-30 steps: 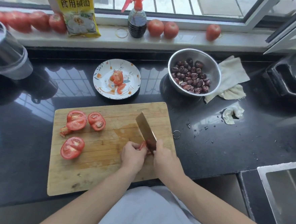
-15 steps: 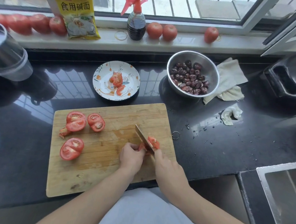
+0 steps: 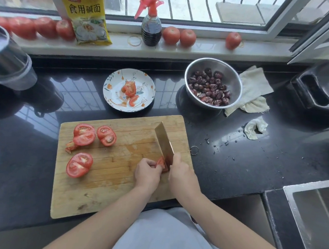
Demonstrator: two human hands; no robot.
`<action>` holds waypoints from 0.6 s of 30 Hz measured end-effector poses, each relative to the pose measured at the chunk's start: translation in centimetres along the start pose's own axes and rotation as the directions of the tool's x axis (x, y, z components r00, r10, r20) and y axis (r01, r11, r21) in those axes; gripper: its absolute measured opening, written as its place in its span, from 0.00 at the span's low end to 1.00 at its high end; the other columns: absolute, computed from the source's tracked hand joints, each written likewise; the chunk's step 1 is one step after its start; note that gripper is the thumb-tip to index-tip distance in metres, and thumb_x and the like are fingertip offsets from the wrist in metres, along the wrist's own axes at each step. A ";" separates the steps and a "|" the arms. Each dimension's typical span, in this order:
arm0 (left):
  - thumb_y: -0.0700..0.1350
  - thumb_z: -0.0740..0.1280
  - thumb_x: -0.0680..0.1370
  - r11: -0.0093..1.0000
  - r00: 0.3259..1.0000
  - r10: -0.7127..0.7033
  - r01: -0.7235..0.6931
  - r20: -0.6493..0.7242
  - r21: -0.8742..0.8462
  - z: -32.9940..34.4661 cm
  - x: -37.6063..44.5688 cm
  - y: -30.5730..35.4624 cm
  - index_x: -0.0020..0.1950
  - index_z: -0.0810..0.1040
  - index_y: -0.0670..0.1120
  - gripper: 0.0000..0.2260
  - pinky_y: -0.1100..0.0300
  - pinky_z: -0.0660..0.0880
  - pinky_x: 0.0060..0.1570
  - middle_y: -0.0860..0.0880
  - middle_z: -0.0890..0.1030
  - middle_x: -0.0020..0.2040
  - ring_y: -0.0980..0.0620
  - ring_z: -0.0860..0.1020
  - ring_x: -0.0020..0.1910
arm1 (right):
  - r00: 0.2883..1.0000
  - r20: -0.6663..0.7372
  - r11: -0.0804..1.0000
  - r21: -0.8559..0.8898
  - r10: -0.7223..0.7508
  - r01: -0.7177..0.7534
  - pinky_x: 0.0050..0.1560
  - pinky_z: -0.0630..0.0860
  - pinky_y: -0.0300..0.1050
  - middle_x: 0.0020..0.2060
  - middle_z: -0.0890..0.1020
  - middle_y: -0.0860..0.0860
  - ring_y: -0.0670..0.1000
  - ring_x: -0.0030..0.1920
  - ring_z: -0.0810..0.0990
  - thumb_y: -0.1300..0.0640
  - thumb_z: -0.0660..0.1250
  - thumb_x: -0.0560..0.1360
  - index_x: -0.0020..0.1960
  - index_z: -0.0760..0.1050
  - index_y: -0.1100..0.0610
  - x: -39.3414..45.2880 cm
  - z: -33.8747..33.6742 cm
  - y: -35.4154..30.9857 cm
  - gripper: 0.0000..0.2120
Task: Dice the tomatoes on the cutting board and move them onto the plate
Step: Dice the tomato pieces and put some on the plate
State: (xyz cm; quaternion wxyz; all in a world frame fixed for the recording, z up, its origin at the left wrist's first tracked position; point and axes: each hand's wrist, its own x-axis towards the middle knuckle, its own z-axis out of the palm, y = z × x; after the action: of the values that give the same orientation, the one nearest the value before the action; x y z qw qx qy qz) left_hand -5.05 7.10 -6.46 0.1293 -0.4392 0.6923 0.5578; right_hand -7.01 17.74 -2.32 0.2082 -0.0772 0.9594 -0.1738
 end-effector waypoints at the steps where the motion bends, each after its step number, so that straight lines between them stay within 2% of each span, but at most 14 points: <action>1: 0.50 0.75 0.78 1.000 1.000 0.007 -0.007 0.006 -0.003 0.0 0.0 -0.1 0.52 0.80 0.47 0.09 0.51 0.81 0.49 0.50 0.85 0.46 0.50 0.84 0.46 | 1.000 0.010 1.000 -0.009 -0.013 0.013 0.41 0.78 0.56 0.41 0.81 0.55 0.62 0.43 0.81 0.56 0.57 0.81 0.51 0.56 0.50 -0.1 -0.3 -0.1 0.09; 2: 0.50 0.75 0.78 1.000 1.000 0.019 -0.018 0.012 -0.004 0.0 -0.1 -0.1 0.53 0.79 0.47 0.09 0.51 0.81 0.50 0.50 0.84 0.46 0.50 0.84 0.47 | 1.000 0.015 1.000 -0.019 -0.018 0.018 0.42 0.77 0.56 0.43 0.82 0.55 0.62 0.44 0.81 0.58 0.56 0.81 0.57 0.58 0.50 -0.2 -0.4 0.0 0.09; 4: 0.48 0.74 0.79 0.999 0.998 0.054 -0.054 0.031 -0.001 -0.2 -0.1 -0.1 0.56 0.78 0.51 0.08 0.53 0.81 0.52 0.53 0.82 0.47 0.52 0.82 0.48 | 0.999 0.046 0.996 -0.088 -0.029 0.033 0.45 0.77 0.55 0.46 0.82 0.55 0.62 0.47 0.81 0.62 0.54 0.80 0.70 0.55 0.51 -1.0 -0.2 0.6 0.21; 5: 0.47 0.74 0.80 0.997 0.996 0.074 -0.075 0.043 0.004 -0.2 -0.1 -0.1 0.57 0.79 0.52 0.08 0.54 0.81 0.52 0.54 0.82 0.47 0.54 0.82 0.48 | 0.997 0.075 0.988 -0.150 -0.034 0.045 0.46 0.76 0.54 0.47 0.82 0.55 0.61 0.47 0.81 0.64 0.53 0.79 0.72 0.55 0.52 -1.9 -0.2 0.8 0.23; 7: 0.46 0.73 0.80 0.995 0.994 0.099 -0.101 0.055 0.023 -0.1 0.1 -0.3 0.59 0.81 0.51 0.08 0.57 0.80 0.51 0.56 0.82 0.48 0.57 0.80 0.49 | 0.994 0.105 0.972 -0.228 -0.034 0.058 0.46 0.74 0.53 0.48 0.81 0.54 0.59 0.48 0.81 0.67 0.52 0.78 0.67 0.58 0.54 -3.5 -0.3 1.0 0.19; 9: 0.44 0.73 0.80 0.995 0.994 0.096 -0.097 0.051 0.032 -0.1 0.1 -0.3 0.57 0.83 0.49 0.07 0.59 0.78 0.49 0.56 0.83 0.48 0.57 0.80 0.48 | 0.997 0.079 0.977 -0.210 -0.021 0.037 0.46 0.75 0.53 0.48 0.81 0.54 0.59 0.48 0.81 0.66 0.53 0.79 0.66 0.59 0.54 -3.0 -0.5 0.8 0.17; 11: 0.44 0.74 0.79 0.996 0.995 0.087 -0.088 0.044 0.030 -0.1 0.1 -0.4 0.57 0.84 0.49 0.07 0.58 0.79 0.49 0.54 0.84 0.49 0.55 0.81 0.49 | 0.999 0.048 0.995 -0.098 -0.018 0.022 0.46 0.77 0.56 0.45 0.82 0.55 0.61 0.47 0.81 0.62 0.54 0.80 0.63 0.59 0.52 -1.0 -0.4 0.1 0.14; 13: 0.42 0.74 0.79 0.995 0.996 0.085 -0.086 0.041 0.041 -0.1 0.0 -0.4 0.56 0.83 0.50 0.07 0.60 0.78 0.46 0.54 0.84 0.48 0.54 0.81 0.49 | 1.000 0.010 0.999 0.034 -0.014 0.014 0.41 0.77 0.57 0.39 0.80 0.55 0.62 0.42 0.79 0.57 0.57 0.80 0.53 0.58 0.52 1.1 -0.5 -0.7 0.07; 14: 0.41 0.74 0.79 0.995 0.996 0.083 -0.085 0.039 0.045 -0.1 0.0 -0.4 0.54 0.83 0.50 0.06 0.63 0.75 0.43 0.54 0.83 0.47 0.55 0.81 0.47 | 1.000 0.003 0.997 0.083 -0.005 0.004 0.39 0.76 0.55 0.37 0.77 0.53 0.61 0.39 0.78 0.56 0.58 0.79 0.50 0.58 0.52 1.8 -0.5 -0.9 0.08; 16: 0.40 0.74 0.79 0.996 0.997 0.076 -0.078 0.030 0.042 -0.1 -0.1 -0.4 0.51 0.81 0.51 0.07 0.67 0.70 0.37 0.56 0.81 0.44 0.58 0.78 0.43 | 1.000 0.000 0.989 0.147 0.025 -0.024 0.37 0.72 0.51 0.35 0.73 0.50 0.59 0.38 0.74 0.56 0.59 0.80 0.51 0.58 0.53 2.2 -0.9 -0.9 0.09; 18: 0.39 0.74 0.78 0.998 0.998 0.062 -0.063 0.022 0.033 -0.1 -0.1 -0.6 0.51 0.83 0.49 0.06 0.67 0.70 0.37 0.55 0.82 0.43 0.58 0.79 0.42 | 1.000 -0.016 0.993 0.117 0.011 -0.009 0.36 0.69 0.50 0.38 0.73 0.51 0.60 0.40 0.75 0.58 0.58 0.81 0.53 0.60 0.55 1.8 -1.1 -0.3 0.07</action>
State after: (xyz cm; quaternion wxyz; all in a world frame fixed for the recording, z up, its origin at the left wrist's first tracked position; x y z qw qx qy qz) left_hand -4.56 7.02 -6.74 0.1264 -0.4094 0.7135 0.5544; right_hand -9.13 17.41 -1.92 0.2053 -0.0587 0.9497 -0.2292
